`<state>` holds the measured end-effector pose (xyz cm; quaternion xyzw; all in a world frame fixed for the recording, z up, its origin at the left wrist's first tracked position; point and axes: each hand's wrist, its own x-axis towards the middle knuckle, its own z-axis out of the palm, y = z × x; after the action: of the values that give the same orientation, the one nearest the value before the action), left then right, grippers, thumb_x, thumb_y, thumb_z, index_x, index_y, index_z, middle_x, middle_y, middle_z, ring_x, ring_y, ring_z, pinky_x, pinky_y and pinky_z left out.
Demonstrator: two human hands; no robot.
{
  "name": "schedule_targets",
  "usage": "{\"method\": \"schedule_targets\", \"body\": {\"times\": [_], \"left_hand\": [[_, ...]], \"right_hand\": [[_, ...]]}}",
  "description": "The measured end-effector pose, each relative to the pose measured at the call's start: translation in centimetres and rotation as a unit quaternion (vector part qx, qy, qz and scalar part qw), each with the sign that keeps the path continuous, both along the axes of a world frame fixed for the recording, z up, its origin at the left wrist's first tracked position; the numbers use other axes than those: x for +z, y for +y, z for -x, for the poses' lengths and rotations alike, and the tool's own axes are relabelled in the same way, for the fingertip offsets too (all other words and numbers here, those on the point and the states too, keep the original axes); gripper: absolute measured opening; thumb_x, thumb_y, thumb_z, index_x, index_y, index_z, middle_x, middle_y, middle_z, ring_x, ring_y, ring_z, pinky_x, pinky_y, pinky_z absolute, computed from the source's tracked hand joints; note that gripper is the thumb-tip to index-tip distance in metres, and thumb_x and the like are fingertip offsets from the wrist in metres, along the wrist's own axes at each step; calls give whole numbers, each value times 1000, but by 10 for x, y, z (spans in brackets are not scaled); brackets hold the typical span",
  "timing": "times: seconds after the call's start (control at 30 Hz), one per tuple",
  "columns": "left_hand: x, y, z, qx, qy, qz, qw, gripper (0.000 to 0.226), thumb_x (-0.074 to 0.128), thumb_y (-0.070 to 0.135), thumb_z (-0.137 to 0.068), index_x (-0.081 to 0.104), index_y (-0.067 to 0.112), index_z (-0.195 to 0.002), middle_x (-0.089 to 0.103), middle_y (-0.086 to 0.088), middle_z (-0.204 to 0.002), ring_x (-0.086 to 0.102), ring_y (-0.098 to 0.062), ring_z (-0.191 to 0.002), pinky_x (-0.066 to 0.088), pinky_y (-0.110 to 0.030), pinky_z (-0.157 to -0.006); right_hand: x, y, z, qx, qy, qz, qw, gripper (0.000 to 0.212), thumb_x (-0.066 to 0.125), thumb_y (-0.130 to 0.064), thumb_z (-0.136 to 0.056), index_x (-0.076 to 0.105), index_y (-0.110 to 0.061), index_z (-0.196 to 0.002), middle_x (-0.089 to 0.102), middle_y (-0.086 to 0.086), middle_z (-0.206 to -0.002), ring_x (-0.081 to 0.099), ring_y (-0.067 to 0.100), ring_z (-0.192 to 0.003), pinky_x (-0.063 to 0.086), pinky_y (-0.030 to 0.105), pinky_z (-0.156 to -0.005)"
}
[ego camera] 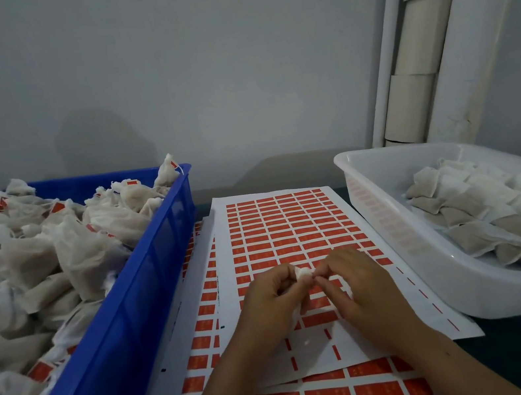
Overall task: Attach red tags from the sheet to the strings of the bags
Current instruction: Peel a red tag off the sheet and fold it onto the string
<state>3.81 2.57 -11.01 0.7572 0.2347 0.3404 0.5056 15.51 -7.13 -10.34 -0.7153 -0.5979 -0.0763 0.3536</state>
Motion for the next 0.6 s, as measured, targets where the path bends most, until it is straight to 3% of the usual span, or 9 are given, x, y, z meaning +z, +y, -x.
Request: {"method": "schedule_targets", "body": {"times": [0.1,0.23,0.4,0.6], "left_hand": [[0,2,1,0,12,-6,1000,20,54,37,-88,64,27,-75,65,12,-66,60,2,-62,43,-2,-54],[4,6,5,-25,15,-11,1000,19,54,39,-86,66,26,-78,67,10,-69,63,-3,-66,49,-9,-61],[23,16,21,-74,91,-26,993,18,56,38,-85,62,28,-70,64,17,-62,62,0,-61,45,-9,-58],[36,21,39,-111,167,-74,977,20,56,38,-86,61,24,-73,61,19,-59,57,3,-57,42,-6,-54]], "right_hand": [[3,0,1,-3,24,-27,999,26,47,-40,-85,64,-22,-91,64,-9,-91,53,-1,-77,37,9,-82],[2,0,3,20,37,9,999,21,47,-42,-89,60,-28,-96,55,-21,-90,53,-2,-82,37,4,-77],[1,0,13,41,40,-12,998,27,51,-41,-83,66,-21,-94,58,-19,-92,51,-8,-77,34,3,-79],[6,6,29,57,55,-43,996,7,53,-30,-82,53,-29,-75,45,-31,-70,52,-1,-66,40,5,-63]]}}
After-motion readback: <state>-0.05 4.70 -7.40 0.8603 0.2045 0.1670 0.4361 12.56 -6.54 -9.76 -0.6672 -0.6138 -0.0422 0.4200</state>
